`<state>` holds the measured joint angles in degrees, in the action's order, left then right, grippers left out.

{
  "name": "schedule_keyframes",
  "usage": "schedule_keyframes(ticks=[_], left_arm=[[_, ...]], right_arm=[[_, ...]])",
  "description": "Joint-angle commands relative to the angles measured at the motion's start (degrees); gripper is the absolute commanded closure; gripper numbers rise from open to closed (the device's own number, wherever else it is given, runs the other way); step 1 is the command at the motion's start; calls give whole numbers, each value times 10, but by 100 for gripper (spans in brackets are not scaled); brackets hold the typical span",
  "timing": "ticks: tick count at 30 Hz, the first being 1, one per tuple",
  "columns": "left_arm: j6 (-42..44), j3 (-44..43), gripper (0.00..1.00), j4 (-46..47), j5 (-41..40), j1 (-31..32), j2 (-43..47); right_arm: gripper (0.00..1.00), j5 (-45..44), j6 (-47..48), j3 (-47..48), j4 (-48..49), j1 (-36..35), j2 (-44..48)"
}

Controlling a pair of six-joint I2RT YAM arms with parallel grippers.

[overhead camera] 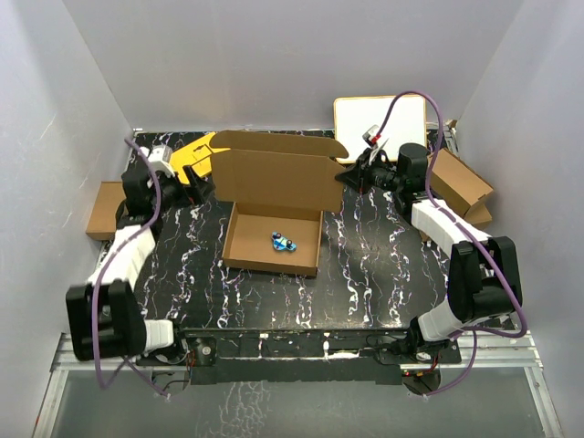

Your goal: Fold the paper box

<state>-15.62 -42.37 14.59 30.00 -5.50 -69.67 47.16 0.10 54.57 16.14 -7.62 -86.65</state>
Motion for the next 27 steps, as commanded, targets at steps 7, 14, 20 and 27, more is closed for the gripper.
schedule_keyframes(ticks=[7,14,20,27], left_arm=[[77,-101,15,79,111,-10,-132],[85,-140,29,89,159,-9,-184],[45,-130,54,134,176,-5,-185],[47,-110,77,119,134,33,-143]], right_arm=[[92,29,41,43,-40,0,-20],[92,34,53,64,-60,-1,-32],[92,32,60,84,-74,-1,-39],[92,31,57,112,-84,-2,-43]])
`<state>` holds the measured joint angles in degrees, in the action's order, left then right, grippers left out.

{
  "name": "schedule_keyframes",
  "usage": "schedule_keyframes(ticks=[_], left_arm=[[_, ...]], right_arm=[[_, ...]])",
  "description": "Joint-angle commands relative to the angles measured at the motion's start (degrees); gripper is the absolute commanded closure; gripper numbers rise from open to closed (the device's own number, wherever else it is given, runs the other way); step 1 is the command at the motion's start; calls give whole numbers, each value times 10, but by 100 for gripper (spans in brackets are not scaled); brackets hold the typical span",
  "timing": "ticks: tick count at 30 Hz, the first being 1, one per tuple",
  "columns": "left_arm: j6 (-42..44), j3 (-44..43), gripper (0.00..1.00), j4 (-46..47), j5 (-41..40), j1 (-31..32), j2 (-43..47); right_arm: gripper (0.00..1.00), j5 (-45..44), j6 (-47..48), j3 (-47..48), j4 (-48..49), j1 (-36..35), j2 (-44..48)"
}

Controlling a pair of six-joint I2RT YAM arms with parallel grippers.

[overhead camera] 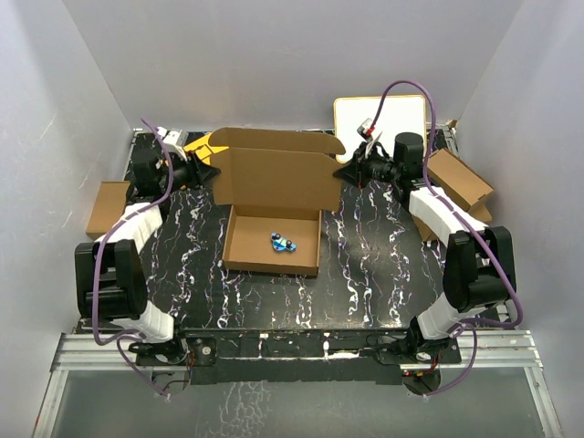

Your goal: Fold the paper box

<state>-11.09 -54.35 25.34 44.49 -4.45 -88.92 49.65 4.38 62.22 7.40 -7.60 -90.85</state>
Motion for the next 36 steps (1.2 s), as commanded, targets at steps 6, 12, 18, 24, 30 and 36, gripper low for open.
schedule_keyframes(ticks=[6,12,18,24,30,36], left_arm=[[-4,38,90,11,-81,62,96],[-12,60,98,16,-208,138,133],[-21,61,99,16,-332,216,133],[-39,48,99,13,-454,276,117],[-61,12,100,8,-544,312,77],[-65,-27,100,32,-622,342,25]], right_arm=[[92,-5,7,51,-1,-4,5],[92,-24,-13,54,7,-14,14],[92,-75,-42,39,34,-35,28],[92,-146,-89,14,75,-51,44],[92,-191,-122,9,98,-66,46],[92,-225,-146,34,105,-82,24]])
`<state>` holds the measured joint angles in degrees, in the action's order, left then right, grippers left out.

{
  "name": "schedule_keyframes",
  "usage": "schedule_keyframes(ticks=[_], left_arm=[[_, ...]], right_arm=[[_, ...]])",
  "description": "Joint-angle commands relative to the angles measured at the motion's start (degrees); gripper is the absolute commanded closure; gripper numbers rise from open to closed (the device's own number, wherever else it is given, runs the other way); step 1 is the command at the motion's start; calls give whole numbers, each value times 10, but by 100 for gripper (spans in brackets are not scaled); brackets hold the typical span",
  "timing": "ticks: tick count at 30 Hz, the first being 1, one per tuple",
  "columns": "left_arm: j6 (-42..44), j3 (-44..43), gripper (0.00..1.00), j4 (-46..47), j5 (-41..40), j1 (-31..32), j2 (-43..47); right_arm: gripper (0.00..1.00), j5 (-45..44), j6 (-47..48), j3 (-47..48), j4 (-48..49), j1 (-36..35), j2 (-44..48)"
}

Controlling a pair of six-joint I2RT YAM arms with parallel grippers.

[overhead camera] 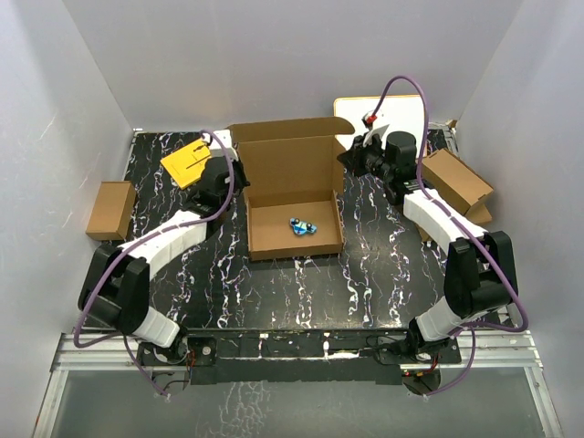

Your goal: Fold the paper box

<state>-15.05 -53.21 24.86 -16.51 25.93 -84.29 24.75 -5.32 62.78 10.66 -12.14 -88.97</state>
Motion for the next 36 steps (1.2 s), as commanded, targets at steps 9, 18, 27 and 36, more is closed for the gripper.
schedule_keyframes(ticks=[9,18,27,36], left_arm=[[24,-50,100,143,-43,57,-75],[34,-22,100,216,-76,86,-98],[38,17,100,249,-108,112,-90],[43,42,100,270,-136,142,-88]], right_arm=[[92,-1,-76,44,137,-40,-26],[92,-39,-95,11,199,-49,-29],[92,-92,-110,-47,212,-70,12],[92,-113,-120,-104,225,-81,46]])
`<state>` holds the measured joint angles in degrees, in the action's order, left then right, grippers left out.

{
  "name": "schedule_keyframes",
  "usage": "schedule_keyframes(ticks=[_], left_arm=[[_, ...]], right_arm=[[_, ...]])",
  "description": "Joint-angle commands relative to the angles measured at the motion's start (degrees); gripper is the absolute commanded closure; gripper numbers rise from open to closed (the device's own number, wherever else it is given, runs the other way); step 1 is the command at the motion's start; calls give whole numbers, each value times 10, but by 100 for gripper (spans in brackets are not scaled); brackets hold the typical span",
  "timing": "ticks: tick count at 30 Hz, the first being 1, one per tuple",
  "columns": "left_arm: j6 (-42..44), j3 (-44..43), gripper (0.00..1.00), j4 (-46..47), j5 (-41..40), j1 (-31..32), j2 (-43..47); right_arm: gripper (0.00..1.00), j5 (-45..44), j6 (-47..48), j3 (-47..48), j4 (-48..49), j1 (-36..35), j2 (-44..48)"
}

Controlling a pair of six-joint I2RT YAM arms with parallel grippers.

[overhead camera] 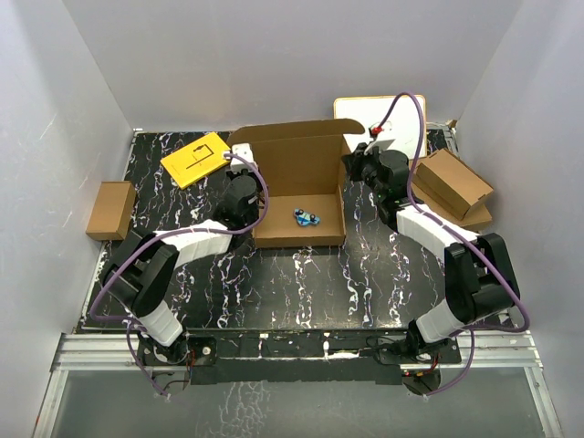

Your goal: Fold the paper box

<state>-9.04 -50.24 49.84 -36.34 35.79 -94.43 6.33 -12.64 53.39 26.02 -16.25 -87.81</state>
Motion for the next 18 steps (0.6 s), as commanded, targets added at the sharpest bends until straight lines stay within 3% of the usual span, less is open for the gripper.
schedule_keyframes(ticks=[1,18], left_arm=[[-16,15,100,22,60,46,15],[-30,90,100,23,63,74,69]], right_arm=[[92,71,-47,-15,71,-41,38],[90,29,-80,-30,0,-52,63]])
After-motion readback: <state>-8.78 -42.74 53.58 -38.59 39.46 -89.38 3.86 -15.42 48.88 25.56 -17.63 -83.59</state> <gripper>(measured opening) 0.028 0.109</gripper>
